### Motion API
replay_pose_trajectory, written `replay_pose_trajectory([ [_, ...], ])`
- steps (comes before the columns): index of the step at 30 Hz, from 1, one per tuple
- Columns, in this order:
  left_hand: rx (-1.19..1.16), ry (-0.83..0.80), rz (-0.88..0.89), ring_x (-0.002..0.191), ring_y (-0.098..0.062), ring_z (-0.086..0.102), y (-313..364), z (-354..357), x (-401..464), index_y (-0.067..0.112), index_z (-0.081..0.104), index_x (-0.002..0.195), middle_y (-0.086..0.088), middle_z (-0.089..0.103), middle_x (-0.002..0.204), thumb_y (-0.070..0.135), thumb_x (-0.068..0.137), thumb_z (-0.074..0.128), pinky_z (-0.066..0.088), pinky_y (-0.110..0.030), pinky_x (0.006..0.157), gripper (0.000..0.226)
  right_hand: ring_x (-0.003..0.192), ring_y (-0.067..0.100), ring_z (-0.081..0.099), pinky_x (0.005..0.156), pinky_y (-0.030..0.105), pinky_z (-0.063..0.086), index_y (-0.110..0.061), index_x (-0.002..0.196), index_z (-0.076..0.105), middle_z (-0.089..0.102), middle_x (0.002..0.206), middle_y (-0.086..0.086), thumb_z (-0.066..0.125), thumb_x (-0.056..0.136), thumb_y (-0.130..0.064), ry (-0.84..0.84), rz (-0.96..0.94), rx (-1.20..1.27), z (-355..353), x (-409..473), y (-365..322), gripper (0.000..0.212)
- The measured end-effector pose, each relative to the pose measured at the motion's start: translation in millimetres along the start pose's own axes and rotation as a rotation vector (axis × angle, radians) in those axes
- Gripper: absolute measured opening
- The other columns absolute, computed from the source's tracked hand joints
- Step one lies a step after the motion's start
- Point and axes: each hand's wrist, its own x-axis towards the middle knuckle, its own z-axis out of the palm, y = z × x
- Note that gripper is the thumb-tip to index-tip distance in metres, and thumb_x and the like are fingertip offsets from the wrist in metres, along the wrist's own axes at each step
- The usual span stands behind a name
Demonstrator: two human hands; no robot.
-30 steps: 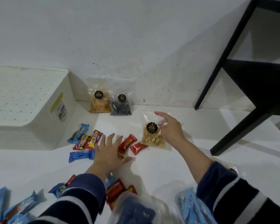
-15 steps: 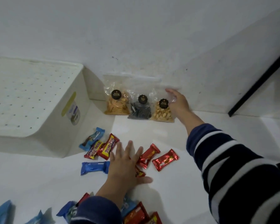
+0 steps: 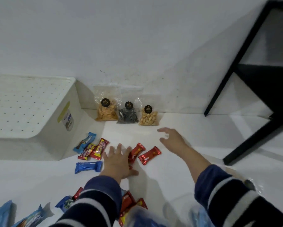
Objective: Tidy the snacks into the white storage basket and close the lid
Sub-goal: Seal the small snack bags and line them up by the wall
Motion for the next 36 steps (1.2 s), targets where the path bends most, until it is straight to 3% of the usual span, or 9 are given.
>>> replay_pose_trajectory([
  [4,0.059,0.124,0.093,0.147,-0.034,-0.006,47.3,-6.4,-15.1,0.030,-0.001,0.151,-0.002,-0.007,0.161,0.051,0.090,0.050,0.004,-0.056,0.116,0.083,0.122,0.020,0.052,0.088,0.019,0.039,-0.025,0.123,0.061,0.050,0.135,0.005,0.053,0.093,-0.014,-0.030,0.020,-0.071,-26.4,-52.2,31.1,0.032],
  [7,0.052,0.204,0.243,0.147,-0.030,0.002,94.6,-0.9,-27.2,0.029,0.013,0.150,-0.001,0.006,0.160,0.044,0.093,0.046,0.008,-0.052,0.119,0.067,0.120,0.019,0.052,0.088,0.020,0.037,-0.026,0.122,0.060,0.052,0.132,0.005,0.051,0.094,-0.015,0.013,0.094,-0.111,-55.2,-81.6,60.5,0.032],
  [12,-0.024,0.126,0.475,0.145,-0.021,0.016,176.3,19.8,-35.3,0.031,0.026,0.147,0.003,0.024,0.156,0.040,0.093,0.048,0.018,-0.043,0.118,0.059,0.120,0.021,0.052,0.100,0.031,0.043,-0.030,0.119,0.061,0.050,0.133,0.002,0.049,0.092,-0.017,0.093,0.235,-0.135,-96.4,-130.7,112.3,0.032],
  [15,-0.086,0.075,0.599,0.143,-0.019,0.020,215.2,26.3,-37.0,0.031,0.030,0.146,0.003,0.027,0.155,0.041,0.092,0.050,0.019,-0.036,0.117,0.058,0.111,0.025,0.056,0.093,0.040,0.051,-0.033,0.115,0.063,0.052,0.124,0.002,0.049,0.088,-0.015,0.202,0.358,-0.172,-118.1,-157.8,144.3,0.035],
  [21,-0.209,-0.014,0.655,0.143,-0.018,0.021,261.1,26.2,-35.0,0.029,0.031,0.145,0.000,0.024,0.154,0.041,0.089,0.060,0.022,-0.030,0.113,0.065,0.120,0.026,0.052,0.095,0.028,0.044,-0.014,0.140,0.041,0.050,0.130,0.010,0.044,0.093,-0.009,0.311,0.641,-0.078,-134.5,-185.8,199.6,0.048],
  [25,-0.150,-0.058,0.676,0.145,-0.017,0.015,278.0,24.6,-26.0,0.034,0.021,0.148,0.003,0.014,0.158,0.041,0.076,0.073,0.023,-0.034,0.114,0.089,0.099,0.021,0.051,0.078,0.021,0.043,-0.003,0.134,0.048,0.052,0.112,0.006,0.048,0.090,-0.003,0.351,0.764,0.202,-127.9,-183.9,221.3,0.044],
  [27,-0.088,-0.053,0.674,0.144,-0.018,0.015,282.8,26.2,-19.7,0.033,0.017,0.150,0.003,0.013,0.158,0.037,0.075,0.076,0.025,-0.035,0.114,0.095,0.092,0.018,0.047,0.085,0.029,0.048,-0.005,0.130,0.054,0.054,0.107,0.007,0.050,0.088,-0.002,0.377,0.784,0.255,-129.3,-180.9,224.7,0.042],
  [33,-0.089,-0.005,0.649,0.132,-0.021,0.032,276.5,29.3,-6.4,0.027,0.028,0.145,0.000,0.029,0.143,0.027,0.076,0.072,0.039,-0.040,0.106,0.082,0.086,0.023,0.052,0.088,0.035,0.050,-0.005,0.120,0.063,0.055,0.096,0.007,0.053,0.089,-0.003,0.338,0.774,0.343,-138.3,-176.2,208.7,0.033],
  [36,-0.083,0.017,0.613,0.130,-0.021,0.034,251.2,25.9,-4.2,0.027,0.026,0.146,-0.001,0.031,0.141,0.029,0.076,0.072,0.041,-0.040,0.105,0.084,0.078,0.022,0.057,0.073,0.033,0.051,-0.006,0.115,0.065,0.060,0.090,0.008,0.058,0.087,0.000,0.255,0.741,0.445,-133.6,-172.7,189.0,0.029],
])
